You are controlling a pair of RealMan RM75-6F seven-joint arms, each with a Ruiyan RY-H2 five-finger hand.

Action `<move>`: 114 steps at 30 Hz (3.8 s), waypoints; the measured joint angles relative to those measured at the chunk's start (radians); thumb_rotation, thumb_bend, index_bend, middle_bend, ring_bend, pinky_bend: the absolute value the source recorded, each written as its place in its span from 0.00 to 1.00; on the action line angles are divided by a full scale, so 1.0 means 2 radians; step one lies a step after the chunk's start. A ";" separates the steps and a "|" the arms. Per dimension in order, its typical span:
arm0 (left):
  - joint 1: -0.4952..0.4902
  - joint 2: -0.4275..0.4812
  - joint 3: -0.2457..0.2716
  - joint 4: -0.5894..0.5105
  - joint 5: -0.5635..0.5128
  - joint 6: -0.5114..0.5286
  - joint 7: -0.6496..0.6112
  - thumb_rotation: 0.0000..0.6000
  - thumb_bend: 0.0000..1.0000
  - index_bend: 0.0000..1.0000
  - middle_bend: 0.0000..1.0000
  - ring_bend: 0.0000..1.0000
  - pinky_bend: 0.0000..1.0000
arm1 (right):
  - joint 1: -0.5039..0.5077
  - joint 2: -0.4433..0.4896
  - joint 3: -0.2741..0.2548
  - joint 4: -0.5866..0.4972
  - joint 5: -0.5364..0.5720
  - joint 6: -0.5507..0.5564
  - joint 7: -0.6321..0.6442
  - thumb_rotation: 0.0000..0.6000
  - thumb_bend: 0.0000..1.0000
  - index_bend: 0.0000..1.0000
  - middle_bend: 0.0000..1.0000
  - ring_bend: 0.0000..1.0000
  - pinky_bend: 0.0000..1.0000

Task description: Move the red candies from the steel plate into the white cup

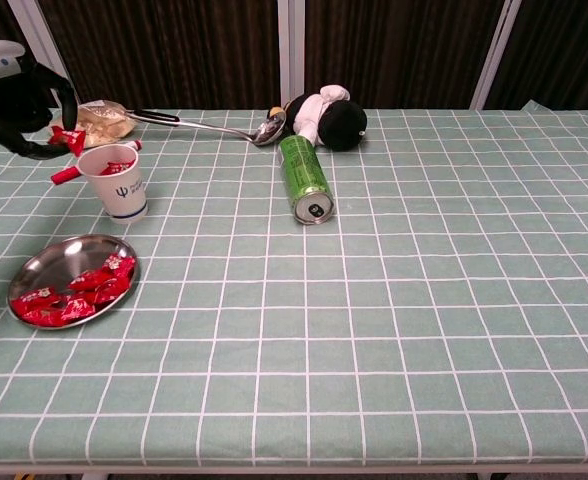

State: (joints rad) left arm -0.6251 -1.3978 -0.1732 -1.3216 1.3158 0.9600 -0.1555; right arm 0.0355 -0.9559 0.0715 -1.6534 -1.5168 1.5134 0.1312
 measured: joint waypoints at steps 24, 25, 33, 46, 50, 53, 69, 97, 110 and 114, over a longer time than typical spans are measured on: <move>-0.039 -0.020 -0.005 0.026 -0.092 -0.064 0.098 1.00 0.34 0.35 0.97 0.87 0.99 | 0.001 -0.002 -0.001 0.003 0.000 0.000 0.001 1.00 0.20 0.02 0.06 0.00 0.15; -0.033 -0.017 -0.003 0.021 -0.087 -0.051 0.095 1.00 0.34 0.35 0.97 0.87 0.99 | 0.002 -0.002 -0.001 0.003 0.000 -0.001 0.001 1.00 0.20 0.02 0.06 0.00 0.15; 0.037 0.020 0.039 -0.048 -0.008 0.053 0.068 1.00 0.33 0.46 0.98 0.87 0.99 | 0.006 -0.003 0.000 0.001 -0.004 -0.002 -0.001 1.00 0.20 0.02 0.06 0.00 0.15; 0.040 0.015 0.086 -0.064 0.025 0.010 0.093 1.00 0.29 0.48 0.98 0.87 0.99 | 0.004 -0.001 -0.002 -0.004 -0.008 0.003 -0.003 1.00 0.20 0.02 0.06 0.00 0.15; 0.041 0.014 0.093 -0.072 0.015 -0.003 0.113 1.00 0.27 0.48 0.98 0.87 0.99 | 0.004 -0.002 -0.003 -0.003 -0.009 0.003 -0.003 1.00 0.20 0.02 0.06 0.00 0.15; 0.044 0.013 0.097 -0.074 0.010 -0.005 0.126 1.00 0.24 0.48 0.98 0.87 0.99 | 0.005 -0.002 -0.003 -0.003 -0.008 0.002 -0.002 1.00 0.20 0.02 0.06 0.00 0.15; 0.052 -0.010 0.100 -0.058 -0.008 -0.017 0.144 1.00 0.23 0.48 0.98 0.87 0.99 | 0.005 -0.001 -0.002 -0.002 -0.006 0.002 -0.002 1.00 0.20 0.02 0.06 0.00 0.15; 0.051 -0.035 0.092 -0.013 -0.012 -0.034 0.134 1.00 0.28 0.56 0.98 0.87 0.99 | 0.002 0.001 -0.003 -0.004 -0.003 0.004 -0.002 1.00 0.20 0.02 0.06 0.00 0.16; 0.050 -0.039 0.091 -0.008 -0.011 -0.040 0.131 1.00 0.37 0.63 0.99 0.88 0.99 | 0.002 0.001 -0.002 -0.003 -0.001 0.003 -0.001 1.00 0.20 0.02 0.06 0.00 0.16; 0.053 -0.039 0.088 -0.009 -0.004 -0.029 0.111 1.00 0.40 0.66 0.99 0.88 0.99 | 0.002 0.001 -0.002 -0.003 -0.002 0.004 -0.001 1.00 0.20 0.02 0.06 0.00 0.16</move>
State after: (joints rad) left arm -0.5196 -1.4754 0.0033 -1.3398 1.3082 0.9015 0.0672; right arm 0.0387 -0.9539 0.0676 -1.6589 -1.5204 1.5223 0.1301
